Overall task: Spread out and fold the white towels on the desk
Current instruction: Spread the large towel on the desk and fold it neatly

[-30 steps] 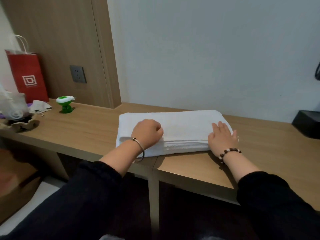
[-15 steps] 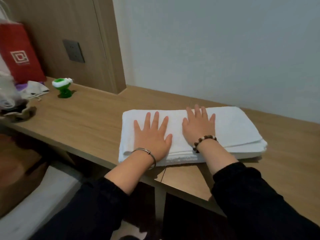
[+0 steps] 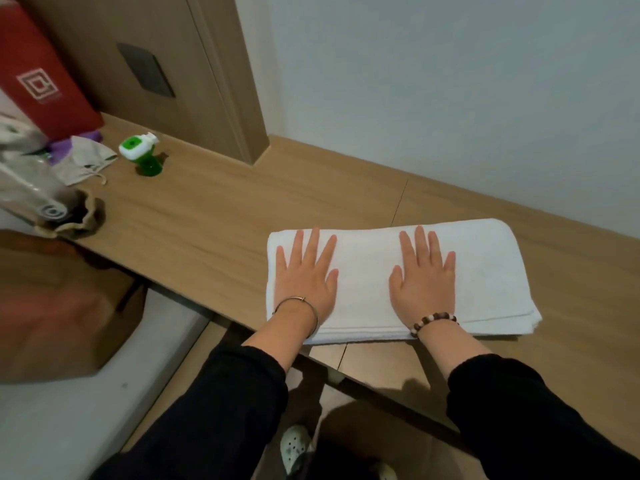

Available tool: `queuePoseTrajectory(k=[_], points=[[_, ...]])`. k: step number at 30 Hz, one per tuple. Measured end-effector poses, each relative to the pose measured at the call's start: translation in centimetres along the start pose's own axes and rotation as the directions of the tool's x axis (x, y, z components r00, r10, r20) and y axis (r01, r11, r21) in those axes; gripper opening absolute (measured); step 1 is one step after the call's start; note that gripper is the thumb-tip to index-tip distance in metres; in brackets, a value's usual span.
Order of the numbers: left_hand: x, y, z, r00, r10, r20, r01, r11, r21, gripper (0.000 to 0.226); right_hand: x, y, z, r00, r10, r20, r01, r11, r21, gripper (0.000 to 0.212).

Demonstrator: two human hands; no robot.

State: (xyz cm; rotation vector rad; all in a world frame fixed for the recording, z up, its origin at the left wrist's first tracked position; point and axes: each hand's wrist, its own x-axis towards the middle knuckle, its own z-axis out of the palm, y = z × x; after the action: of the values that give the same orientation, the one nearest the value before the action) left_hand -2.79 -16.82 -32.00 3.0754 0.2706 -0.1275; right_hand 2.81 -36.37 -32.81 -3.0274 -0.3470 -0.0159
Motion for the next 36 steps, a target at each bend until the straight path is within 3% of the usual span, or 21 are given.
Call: queuePoseTrajectory(k=[4, 6, 7, 9, 11, 14, 17, 21, 24, 26, 31, 36], points=[[-1.5, -1.4, 0.4, 0.991, -0.131, -0.029, 0.13, 0.991, -0.033, 0.056, -0.5, 0.5, 0.2, 0.999, 0.043, 0.01, -0.043, 0.999, -0.021, 0.061], [-2.4, -2.1, 0.3, 0.961, -0.276, -0.006, 0.271, 0.948, -0.165, 0.061, -0.9, 0.5, 0.3, 0.997, 0.067, 0.024, -0.066, 0.997, -0.034, 0.059], [-2.8, -2.5, 0.1, 0.929, -0.368, 0.034, 0.361, 0.886, -0.291, 0.066, -1.2, 0.4, 0.2, 0.996, 0.088, 0.034, -0.087, 0.995, -0.038, 0.059], [-3.3, -2.8, -0.2, 0.852, -0.504, 0.145, 0.491, 0.67, -0.557, 0.079, -1.8, -0.1, 0.2, 0.991, 0.123, 0.057, -0.121, 0.992, -0.049, 0.059], [-3.3, -2.7, -0.7, 0.786, -0.55, 0.282, 0.563, 0.45, -0.693, 0.084, -2.7, -0.7, 0.3, 0.991, 0.099, 0.089, -0.095, 0.994, -0.051, 0.06], [-3.0, -3.1, -1.5, 0.709, -0.52, 0.476, 0.627, 0.156, -0.763, 0.055, -4.9, -1.4, 0.6, 0.988, -0.059, 0.14, 0.067, 0.996, -0.052, 0.059], [-2.7, -4.2, -2.1, 0.68, -0.419, 0.601, 0.701, 0.133, -0.701, 0.042, -6.6, -1.3, 0.8, 0.961, -0.158, 0.227, 0.177, 0.982, -0.064, 0.061], [-2.9, -5.8, -2.4, 0.618, -0.217, 0.755, 0.78, 0.054, -0.623, 0.052, -7.2, -1.1, 0.4, 0.927, -0.211, 0.309, 0.249, 0.964, -0.09, 0.087], [-3.3, -6.5, -1.9, 0.709, -0.197, 0.677, 0.703, 0.125, -0.7, 0.037, -7.5, -1.9, 0.2, 0.92, -0.181, 0.348, 0.246, 0.957, -0.154, 0.111], [-3.6, -6.7, -1.9, 0.735, -0.166, 0.658, 0.676, 0.107, -0.729, 0.03, -7.8, -3.1, 0.1, 0.929, -0.123, 0.35, 0.195, 0.965, -0.177, 0.118], [-3.4, -7.5, -2.6, 0.695, -0.098, 0.712, 0.704, -0.103, -0.702, 0.039, -9.0, -6.6, 0.2, 0.957, -0.129, 0.261, 0.171, 0.975, -0.145, 0.119], [-2.4, -9.2, -4.5, 0.65, -0.065, 0.757, 0.739, -0.18, -0.65, 0.034, -7.9, -9.1, -0.3, 0.968, -0.151, 0.198, 0.181, 0.973, -0.141, 0.113]])
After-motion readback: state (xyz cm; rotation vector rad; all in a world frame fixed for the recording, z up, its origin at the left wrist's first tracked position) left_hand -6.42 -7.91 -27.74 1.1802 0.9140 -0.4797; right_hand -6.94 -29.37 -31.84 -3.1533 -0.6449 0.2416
